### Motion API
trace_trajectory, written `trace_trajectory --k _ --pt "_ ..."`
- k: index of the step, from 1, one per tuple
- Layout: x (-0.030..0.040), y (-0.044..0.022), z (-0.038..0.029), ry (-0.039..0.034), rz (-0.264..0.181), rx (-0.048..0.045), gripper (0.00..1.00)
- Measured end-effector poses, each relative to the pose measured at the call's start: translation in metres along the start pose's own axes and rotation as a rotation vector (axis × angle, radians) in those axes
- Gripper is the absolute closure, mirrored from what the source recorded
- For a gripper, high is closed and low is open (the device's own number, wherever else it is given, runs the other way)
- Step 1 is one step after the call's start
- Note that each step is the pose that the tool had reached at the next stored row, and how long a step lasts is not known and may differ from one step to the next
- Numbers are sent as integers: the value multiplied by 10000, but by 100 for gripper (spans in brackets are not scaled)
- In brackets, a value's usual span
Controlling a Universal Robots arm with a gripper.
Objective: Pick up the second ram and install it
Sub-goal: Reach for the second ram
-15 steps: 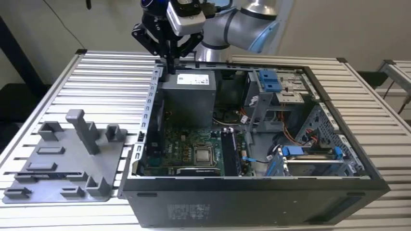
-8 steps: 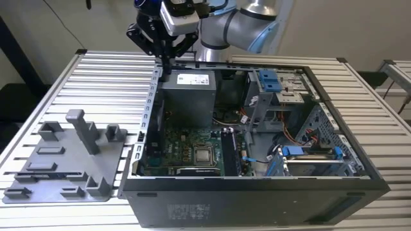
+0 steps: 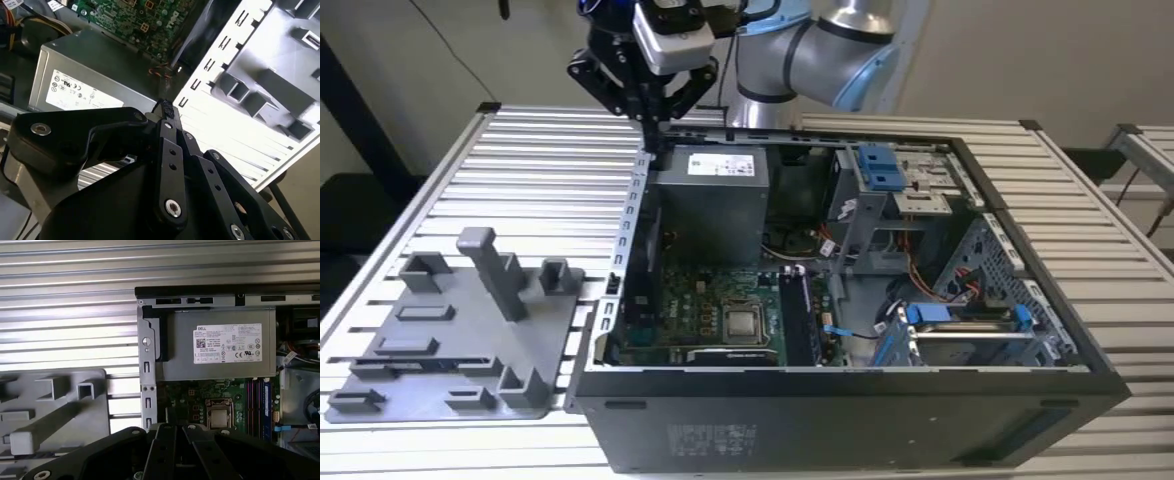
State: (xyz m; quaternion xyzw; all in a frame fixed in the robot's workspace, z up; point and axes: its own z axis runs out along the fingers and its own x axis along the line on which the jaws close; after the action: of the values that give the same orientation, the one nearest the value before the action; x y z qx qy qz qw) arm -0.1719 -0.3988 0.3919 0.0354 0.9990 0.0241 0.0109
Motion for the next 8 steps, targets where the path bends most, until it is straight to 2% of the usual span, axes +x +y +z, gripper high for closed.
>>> trace_trajectory --k 8 --pt "185 -13 1 0 0 1 89"
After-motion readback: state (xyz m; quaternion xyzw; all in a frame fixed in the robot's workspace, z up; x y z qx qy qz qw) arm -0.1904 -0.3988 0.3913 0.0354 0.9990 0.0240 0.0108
